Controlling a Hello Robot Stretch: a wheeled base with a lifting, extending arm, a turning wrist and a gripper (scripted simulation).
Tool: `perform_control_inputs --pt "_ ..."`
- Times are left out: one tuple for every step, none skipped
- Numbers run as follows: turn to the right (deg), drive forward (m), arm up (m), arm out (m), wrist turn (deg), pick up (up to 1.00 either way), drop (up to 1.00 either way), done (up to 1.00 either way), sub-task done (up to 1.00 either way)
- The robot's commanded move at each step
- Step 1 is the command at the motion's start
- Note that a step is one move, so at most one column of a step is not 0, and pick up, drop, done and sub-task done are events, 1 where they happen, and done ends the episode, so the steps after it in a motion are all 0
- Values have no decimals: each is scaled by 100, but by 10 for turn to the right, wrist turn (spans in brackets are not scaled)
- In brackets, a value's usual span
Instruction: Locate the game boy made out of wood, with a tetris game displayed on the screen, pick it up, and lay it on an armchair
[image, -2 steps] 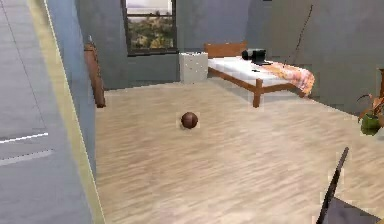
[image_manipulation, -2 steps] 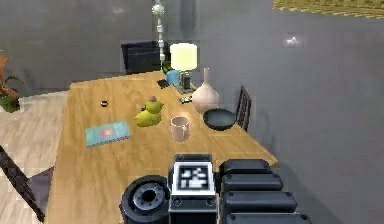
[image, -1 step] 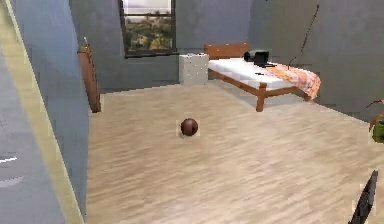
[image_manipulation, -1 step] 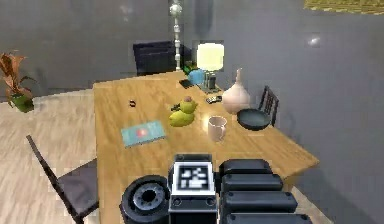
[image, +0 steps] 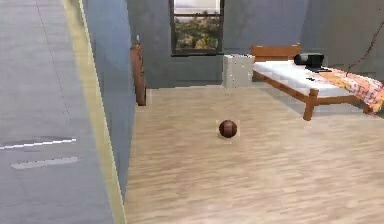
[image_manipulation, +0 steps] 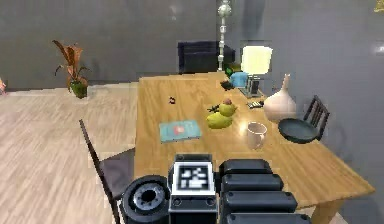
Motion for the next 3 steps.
perform_control_inputs --pt "0 75 0 0 0 0 0 0 0" --pt "450 0 0 0 0 0 0 0 0" --pt "180 0 0 0 0 0 0 0 0"
